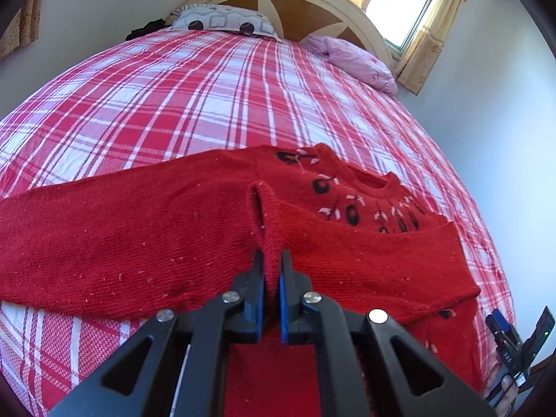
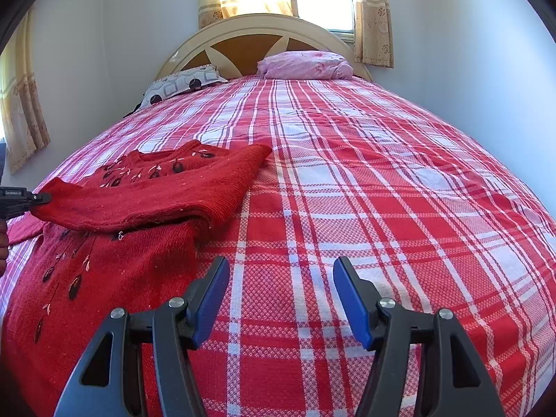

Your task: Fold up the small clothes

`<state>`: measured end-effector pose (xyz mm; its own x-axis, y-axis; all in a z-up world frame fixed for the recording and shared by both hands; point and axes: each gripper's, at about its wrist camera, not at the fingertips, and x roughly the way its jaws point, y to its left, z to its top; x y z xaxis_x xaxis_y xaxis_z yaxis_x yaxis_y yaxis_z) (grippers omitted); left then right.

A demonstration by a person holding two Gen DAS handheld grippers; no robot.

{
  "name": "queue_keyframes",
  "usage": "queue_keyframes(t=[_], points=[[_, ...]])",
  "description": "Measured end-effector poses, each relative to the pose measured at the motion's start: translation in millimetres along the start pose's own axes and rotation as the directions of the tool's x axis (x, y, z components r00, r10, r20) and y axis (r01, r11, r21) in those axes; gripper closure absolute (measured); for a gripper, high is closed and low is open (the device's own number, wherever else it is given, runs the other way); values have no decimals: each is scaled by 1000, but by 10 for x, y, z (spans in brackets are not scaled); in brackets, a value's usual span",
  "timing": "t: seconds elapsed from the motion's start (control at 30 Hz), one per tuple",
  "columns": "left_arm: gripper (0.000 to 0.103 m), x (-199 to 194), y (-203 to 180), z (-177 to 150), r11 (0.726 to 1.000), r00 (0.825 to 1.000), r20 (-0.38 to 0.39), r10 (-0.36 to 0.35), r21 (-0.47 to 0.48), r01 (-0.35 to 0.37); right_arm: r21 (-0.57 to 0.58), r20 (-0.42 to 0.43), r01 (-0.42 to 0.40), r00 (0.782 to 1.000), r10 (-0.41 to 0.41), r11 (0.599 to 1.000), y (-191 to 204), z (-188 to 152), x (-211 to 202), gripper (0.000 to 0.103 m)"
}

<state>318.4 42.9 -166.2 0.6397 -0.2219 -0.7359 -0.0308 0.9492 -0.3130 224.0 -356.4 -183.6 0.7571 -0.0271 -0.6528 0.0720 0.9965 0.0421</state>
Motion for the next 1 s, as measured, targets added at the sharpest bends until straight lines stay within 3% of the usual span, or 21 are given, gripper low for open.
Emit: queue_keyframes(t=[0.37, 0.7, 0.8, 0.93, 1.0], points=[[96, -187, 207, -159, 999, 1000, -1, -24, -39, 24, 4, -14, 1, 1000, -1, 1000, -5, -3, 27, 40], [96, -70, 425, -322, 998, 999, -39, 12, -62, -14, -1, -23, 9, 1000, -9, 1000, 6, -7, 46, 40], [95, -49, 362, -331, 999, 999, -27, 26, -23, -26, -2, -20, 11, 1000, -11, 1000, 6, -8, 39, 40], [93, -103, 299, -350, 999, 999, -18, 48, 26, -47, -51, 54, 19, 998, -16, 999, 122, 70, -146, 40], [89, -153, 260, -361, 996, 999, -5, 53, 65, -53, -129, 100, -42, 993, 56, 991, 330, 208, -284, 40]])
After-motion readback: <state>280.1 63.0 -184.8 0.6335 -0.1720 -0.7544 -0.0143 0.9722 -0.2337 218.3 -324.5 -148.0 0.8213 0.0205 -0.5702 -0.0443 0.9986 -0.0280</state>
